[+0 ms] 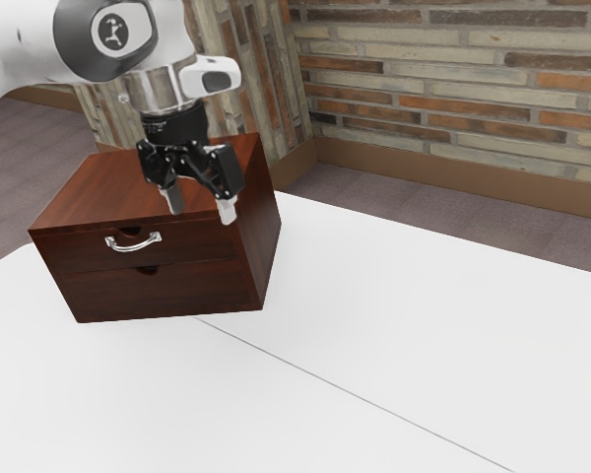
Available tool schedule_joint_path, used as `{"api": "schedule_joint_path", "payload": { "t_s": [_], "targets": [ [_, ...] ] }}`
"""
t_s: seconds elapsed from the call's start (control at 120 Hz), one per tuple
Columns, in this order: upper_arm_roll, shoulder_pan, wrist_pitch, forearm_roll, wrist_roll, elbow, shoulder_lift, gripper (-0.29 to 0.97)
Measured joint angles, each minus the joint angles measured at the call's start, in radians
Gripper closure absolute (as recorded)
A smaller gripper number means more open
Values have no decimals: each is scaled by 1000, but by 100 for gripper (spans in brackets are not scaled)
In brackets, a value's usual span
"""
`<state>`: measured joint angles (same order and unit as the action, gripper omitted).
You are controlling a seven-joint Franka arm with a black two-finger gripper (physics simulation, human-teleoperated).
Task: Pull the drawer handle with one arm to open the drawer
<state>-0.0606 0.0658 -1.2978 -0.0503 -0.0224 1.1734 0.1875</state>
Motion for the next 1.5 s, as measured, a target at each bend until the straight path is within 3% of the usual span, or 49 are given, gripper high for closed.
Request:
{"api": "schedule_joint_path", "payload": {
  "t_s": [0.092,0.267,0.8,0.958,1.167,1.5],
  "targets": [
    [7,28,-28,24,-13,17,-1,0],
    [77,191,-62,40,-129,26,-9,0],
    [217,478,-334,35,-889,460,-232,0],
    [232,463,-423,35,-1044,563,-296,0],
    [232,517,-481,33,-1210,596,-302,0],
    [232,519,-574,34,-1387,684,-309,0]
  ]
}}
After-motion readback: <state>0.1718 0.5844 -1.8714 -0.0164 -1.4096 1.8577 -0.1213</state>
